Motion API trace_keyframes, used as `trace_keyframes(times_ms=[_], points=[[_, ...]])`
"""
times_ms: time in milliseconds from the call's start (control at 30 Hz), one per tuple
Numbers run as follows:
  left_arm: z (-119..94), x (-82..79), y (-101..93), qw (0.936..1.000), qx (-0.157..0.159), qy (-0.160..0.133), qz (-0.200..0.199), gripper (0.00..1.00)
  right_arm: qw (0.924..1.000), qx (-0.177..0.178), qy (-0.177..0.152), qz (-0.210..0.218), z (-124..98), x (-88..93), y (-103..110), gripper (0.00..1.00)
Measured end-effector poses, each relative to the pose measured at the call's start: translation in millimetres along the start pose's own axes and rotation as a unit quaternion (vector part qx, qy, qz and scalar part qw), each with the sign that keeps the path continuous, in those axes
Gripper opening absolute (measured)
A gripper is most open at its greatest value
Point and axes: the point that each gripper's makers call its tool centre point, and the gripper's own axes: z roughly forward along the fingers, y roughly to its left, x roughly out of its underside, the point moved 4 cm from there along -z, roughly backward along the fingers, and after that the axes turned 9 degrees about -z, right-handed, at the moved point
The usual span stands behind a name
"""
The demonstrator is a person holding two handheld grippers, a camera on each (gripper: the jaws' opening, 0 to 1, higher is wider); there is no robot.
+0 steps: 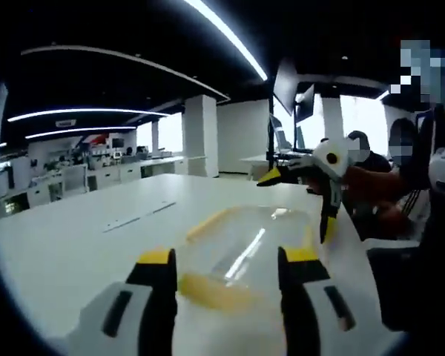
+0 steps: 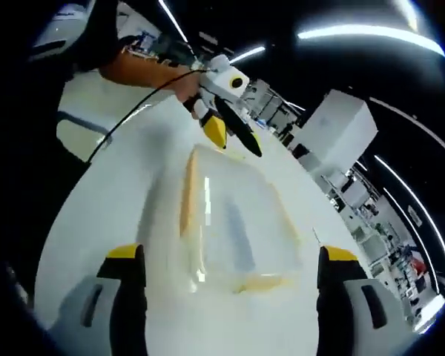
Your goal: Snap each plastic latch of the storage box into its locked position after aligning the lid with the box until every specified latch is closed and the lid sits flush.
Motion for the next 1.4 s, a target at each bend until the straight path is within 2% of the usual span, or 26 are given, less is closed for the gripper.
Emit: trace_keyframes(times_ms=[133,233,367,567,667,700,767,900,1000,1067,1100,1133,1200,1300,1400], points=[[-9.6,5.7,-9.4,0.9997,-0.015,-0.003,0.018,0.53,0.9976,-0.052,-0.004,-0.047,1.8,4.9,-4.3,0.96],[-15.6,11.4,-18.0,0.9993,-0.026,-0.004,0.028,0.55,0.9931,-0.095,0.017,-0.067,5.3,8.6,-9.3,0.94],[-19.1,16.6,-23.4,0.9985,-0.037,-0.001,0.041,0.56,0.9883,-0.147,-0.003,-0.04,9.3,-3.1,-13.8,0.94],[-19.3,24.2,-26.3,0.9973,-0.054,0.001,0.049,0.56,0.9796,-0.2,-0.01,-0.011,18.6,-10.4,-28.2,0.94],[-18.5,28.8,-28.6,0.9972,-0.056,-0.001,0.049,0.57,0.9747,-0.223,0.003,-0.01,25.4,-6.2,-34.6,0.96],[-17.4,31.8,-30.7,0.997,-0.058,0.0,0.05,0.57,0.9702,-0.242,0.006,-0.004,27.9,-5.4,-34.1,0.97],[-16.3,33.9,-29.0,0.9936,-0.079,0.002,0.081,0.59,0.9644,-0.264,0.01,-0.008,33.0,-5.1,-35.4,0.99],[-10.7,36.9,-34.6,0.9901,-0.087,0.006,0.11,0.6,0.9504,-0.31,0.023,-0.004,38.9,-4.1,-33.1,1.0],[-7.6,38.8,-38.0,0.9851,-0.093,0.019,0.143,0.62,0.946,-0.324,0.021,0.001,42.7,-6.5,-38.1,0.98],[-5.1,39.8,-39.6,0.9833,-0.1,0.019,0.151,0.62,0.9442,-0.327,0.016,0.036,45.8,-11.0,-48.4,0.92],[-4.3,39.9,-40.0,0.983,-0.101,0.018,0.152,0.62,0.9456,-0.321,0.024,0.045,47.4,-9.5,-52.8,0.92],[-2.9,39.5,-41.0,0.9828,-0.104,0.011,0.152,0.63,0.9435,-0.326,0.028,0.054,50.6,-8.0,-55.6,0.93],[0.5,41.4,-41.8,0.9807,-0.115,0.004,0.158,0.64,0.9326,-0.354,0.041,0.054,52.5,-5.0,-54.7,0.93],[1.3,42.0,-42.1,0.9761,-0.13,0.006,0.174,0.61,0.9294,-0.363,0.044,0.049,59.3,-6.5,-59.1,0.93],[1.8,41.7,-43.0,0.9741,-0.138,0.007,0.179,0.61,0.9273,-0.368,0.05,0.05,66.3,-8.6,-64.5,0.86]])
